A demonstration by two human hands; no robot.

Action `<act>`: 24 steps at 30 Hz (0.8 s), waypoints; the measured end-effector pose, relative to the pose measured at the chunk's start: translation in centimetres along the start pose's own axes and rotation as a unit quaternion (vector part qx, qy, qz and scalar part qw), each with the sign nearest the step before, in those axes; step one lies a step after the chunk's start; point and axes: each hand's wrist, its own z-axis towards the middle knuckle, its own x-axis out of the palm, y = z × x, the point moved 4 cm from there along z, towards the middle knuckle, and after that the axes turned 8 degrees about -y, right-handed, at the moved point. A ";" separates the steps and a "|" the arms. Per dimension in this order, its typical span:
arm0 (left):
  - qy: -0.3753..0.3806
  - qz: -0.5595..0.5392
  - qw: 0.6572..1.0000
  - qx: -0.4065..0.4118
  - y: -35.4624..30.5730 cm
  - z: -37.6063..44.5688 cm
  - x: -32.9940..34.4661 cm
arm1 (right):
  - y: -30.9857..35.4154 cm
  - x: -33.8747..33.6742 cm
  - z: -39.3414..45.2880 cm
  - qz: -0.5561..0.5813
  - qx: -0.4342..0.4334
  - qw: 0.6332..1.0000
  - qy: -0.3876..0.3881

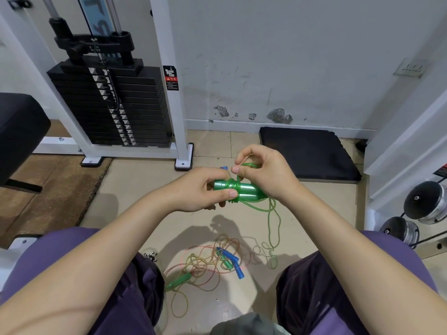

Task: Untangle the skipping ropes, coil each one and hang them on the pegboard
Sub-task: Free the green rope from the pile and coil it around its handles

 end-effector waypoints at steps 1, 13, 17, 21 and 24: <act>-0.001 0.001 1.000 0.004 -0.1 0.0 0.0 | -0.1 0.1 0.0 -0.001 0.002 1.000 0.004; -0.098 -0.074 0.992 -0.010 0.4 0.3 -2.1 | -0.8 -0.3 0.5 0.096 0.065 0.991 0.059; -0.156 -0.189 0.969 -0.034 0.4 0.6 -2.5 | -0.7 0.4 0.3 0.203 0.093 0.967 0.125; -0.243 -0.261 0.933 -0.049 0.8 0.9 -3.1 | -1.3 2.0 -0.3 0.166 0.083 0.974 0.127; -0.328 -0.213 0.917 -0.081 2.0 1.1 -4.0 | -1.2 3.7 -1.1 0.057 0.021 0.991 0.120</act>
